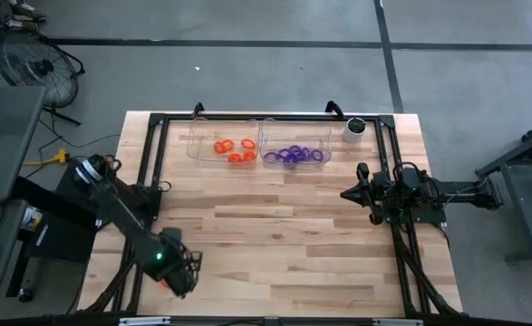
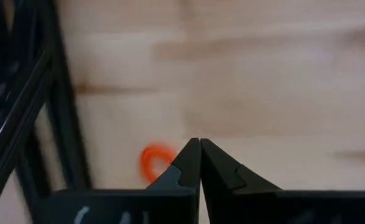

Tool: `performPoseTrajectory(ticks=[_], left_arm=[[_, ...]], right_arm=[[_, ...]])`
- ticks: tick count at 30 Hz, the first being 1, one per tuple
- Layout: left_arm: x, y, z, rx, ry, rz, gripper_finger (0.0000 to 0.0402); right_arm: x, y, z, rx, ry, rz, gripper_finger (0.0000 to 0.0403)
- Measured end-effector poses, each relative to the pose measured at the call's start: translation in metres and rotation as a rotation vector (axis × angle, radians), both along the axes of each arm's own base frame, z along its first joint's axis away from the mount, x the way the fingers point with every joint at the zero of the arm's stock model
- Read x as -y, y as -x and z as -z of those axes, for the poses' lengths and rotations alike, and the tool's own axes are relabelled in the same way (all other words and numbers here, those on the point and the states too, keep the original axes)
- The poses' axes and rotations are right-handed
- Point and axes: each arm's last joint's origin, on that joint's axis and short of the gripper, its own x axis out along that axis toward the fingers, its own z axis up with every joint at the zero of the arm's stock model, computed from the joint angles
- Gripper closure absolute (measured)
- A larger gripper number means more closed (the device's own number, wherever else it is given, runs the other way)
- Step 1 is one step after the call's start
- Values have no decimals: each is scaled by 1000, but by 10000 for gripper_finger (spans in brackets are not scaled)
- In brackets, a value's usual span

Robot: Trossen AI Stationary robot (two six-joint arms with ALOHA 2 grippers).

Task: Sort spring keychains
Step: Put the orange spring keychain into the left transparent bin

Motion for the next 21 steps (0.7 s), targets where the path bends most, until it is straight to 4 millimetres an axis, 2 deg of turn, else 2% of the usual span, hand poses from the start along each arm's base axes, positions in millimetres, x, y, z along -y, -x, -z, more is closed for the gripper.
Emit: performPoseTrajectory(ticks=[4, 10, 15, 21], left_arm=[[17, 0, 15, -16, 56, 10, 401], [31, -5, 37, -9, 87, 17, 401], [40, -1, 45, -24, 89, 59, 401], [35, 1, 45, -57, 78, 338, 401]], right_arm=[[0, 0, 0, 0, 0, 0, 391], [0, 0, 0, 0, 0, 1, 391], [0, 0, 0, 0, 0, 0, 391], [0, 0, 0, 0, 0, 1, 391]])
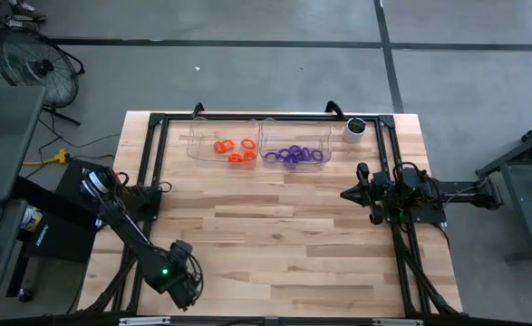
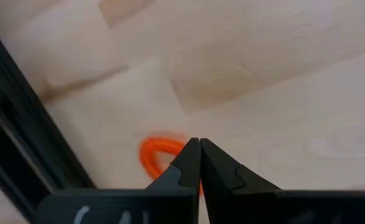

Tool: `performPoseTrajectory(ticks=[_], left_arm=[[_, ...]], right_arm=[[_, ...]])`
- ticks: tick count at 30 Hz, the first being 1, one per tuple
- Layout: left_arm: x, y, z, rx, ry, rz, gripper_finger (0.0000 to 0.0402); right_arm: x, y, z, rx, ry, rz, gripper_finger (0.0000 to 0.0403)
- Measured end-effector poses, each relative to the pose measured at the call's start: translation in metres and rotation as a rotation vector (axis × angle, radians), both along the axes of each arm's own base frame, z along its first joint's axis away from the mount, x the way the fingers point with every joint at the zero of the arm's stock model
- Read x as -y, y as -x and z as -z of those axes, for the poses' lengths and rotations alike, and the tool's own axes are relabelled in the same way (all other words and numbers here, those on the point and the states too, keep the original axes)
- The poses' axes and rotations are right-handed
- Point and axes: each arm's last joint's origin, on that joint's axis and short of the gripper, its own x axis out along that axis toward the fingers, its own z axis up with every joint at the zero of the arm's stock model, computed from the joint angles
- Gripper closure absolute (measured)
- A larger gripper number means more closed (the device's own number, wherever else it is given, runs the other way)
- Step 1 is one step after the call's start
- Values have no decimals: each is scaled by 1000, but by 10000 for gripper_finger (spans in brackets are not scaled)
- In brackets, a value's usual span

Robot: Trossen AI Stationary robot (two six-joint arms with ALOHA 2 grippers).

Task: Sort spring keychains
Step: Put the orange spring keychain into the left transparent bin

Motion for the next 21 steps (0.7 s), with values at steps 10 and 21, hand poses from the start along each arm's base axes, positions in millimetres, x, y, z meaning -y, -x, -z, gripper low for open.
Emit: performPoseTrajectory(ticks=[10, 21], left_arm=[[-3, 5, 5, -48, 69, 440, 391], [-1, 6, 6, -20, 162, 1153, 250]], right_arm=[[0, 0, 0, 0, 0, 0, 391], [0, 0, 0, 1, 0, 0, 391]])
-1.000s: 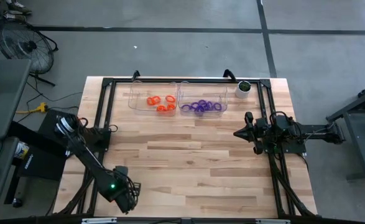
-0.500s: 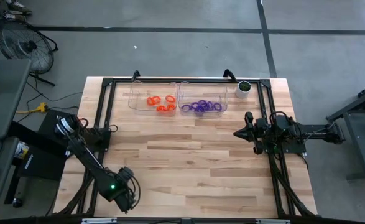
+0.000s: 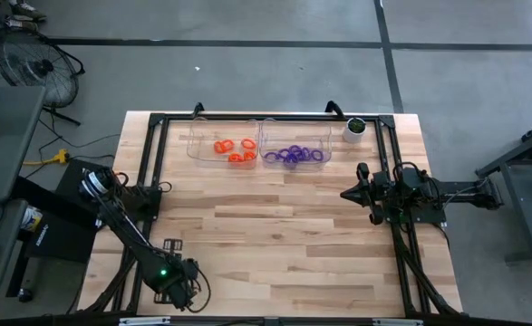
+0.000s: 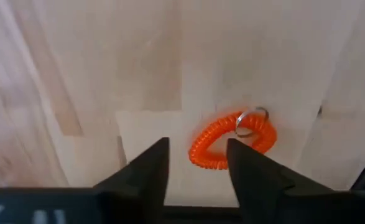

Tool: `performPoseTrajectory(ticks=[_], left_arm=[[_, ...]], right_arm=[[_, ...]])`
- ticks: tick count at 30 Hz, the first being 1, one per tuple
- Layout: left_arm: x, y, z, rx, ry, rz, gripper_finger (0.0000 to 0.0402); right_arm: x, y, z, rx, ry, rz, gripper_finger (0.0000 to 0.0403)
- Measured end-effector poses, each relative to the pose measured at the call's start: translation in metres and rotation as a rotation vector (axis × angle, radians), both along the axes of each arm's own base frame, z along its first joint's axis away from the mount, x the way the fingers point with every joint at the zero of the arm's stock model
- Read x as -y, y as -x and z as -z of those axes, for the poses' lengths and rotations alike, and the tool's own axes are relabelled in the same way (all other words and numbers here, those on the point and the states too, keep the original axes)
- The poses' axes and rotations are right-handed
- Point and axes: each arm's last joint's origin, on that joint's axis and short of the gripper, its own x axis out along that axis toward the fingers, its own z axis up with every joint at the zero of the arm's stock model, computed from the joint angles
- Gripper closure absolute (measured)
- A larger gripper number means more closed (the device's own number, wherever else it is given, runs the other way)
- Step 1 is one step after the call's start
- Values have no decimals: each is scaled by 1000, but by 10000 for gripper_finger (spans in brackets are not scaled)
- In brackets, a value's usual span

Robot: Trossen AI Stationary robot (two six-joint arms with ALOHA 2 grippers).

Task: Sort spring keychains
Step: Put the orange spring keychain into the left transparent bin

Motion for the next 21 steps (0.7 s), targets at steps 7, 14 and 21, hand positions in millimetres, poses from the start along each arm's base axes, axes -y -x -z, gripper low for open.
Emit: performPoseTrajectory(ticks=[7, 14, 21], left_arm=[[-7, 7, 11, -91, 42, 137, 190], [-13, 13, 21, -132, 48, 208, 185], [-8, 7, 22, -34, 69, 244, 185]], right_arm=[[0, 0, 0, 0, 0, 0, 391], [0, 0, 0, 0, 0, 0, 391], [0, 0, 0, 0, 0, 0, 391]])
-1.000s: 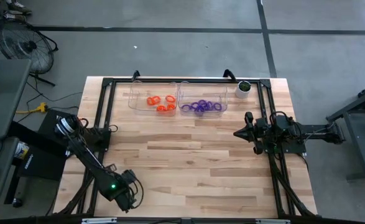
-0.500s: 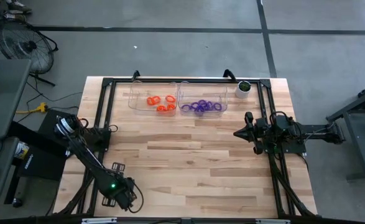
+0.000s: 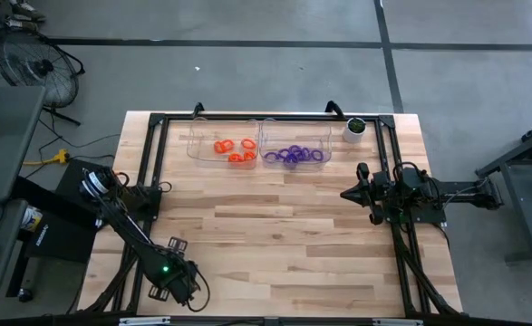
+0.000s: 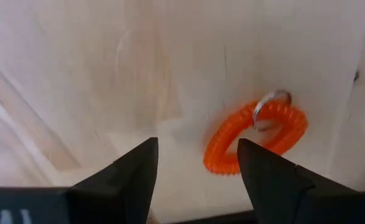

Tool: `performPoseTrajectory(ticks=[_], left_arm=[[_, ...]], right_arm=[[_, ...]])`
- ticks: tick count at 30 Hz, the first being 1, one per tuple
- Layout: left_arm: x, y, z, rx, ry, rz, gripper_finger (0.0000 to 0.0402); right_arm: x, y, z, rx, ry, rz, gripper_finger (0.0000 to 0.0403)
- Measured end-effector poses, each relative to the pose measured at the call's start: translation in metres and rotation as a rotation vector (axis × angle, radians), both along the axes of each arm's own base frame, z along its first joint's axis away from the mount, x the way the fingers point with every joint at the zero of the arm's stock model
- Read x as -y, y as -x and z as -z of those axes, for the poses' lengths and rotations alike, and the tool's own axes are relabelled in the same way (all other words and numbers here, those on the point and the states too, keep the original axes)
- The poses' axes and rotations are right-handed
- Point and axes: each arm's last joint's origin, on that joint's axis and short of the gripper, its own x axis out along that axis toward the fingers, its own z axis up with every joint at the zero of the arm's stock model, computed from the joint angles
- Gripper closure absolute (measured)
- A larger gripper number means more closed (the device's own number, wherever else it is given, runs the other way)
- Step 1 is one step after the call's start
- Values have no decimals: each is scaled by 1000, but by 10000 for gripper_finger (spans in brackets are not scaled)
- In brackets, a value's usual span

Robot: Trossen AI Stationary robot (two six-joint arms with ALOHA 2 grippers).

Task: Sort spring keychains
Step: Put the orange spring keychain into the left transparent bin

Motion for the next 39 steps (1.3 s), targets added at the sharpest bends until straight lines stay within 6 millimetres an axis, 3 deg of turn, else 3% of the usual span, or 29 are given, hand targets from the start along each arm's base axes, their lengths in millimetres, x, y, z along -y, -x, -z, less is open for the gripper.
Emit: performPoseTrajectory(ticks=[13, 30, 39], left_arm=[[-3, 1, 12, 52, 29, 32, 203], [-2, -1, 14, 100, 35, 106, 384], [-2, -2, 14, 98, 25, 14, 397]], right_arm=[[0, 0, 0, 0, 0, 0, 391], [0, 0, 0, 0, 0, 0, 391], [0, 0, 0, 0, 0, 0, 391]])
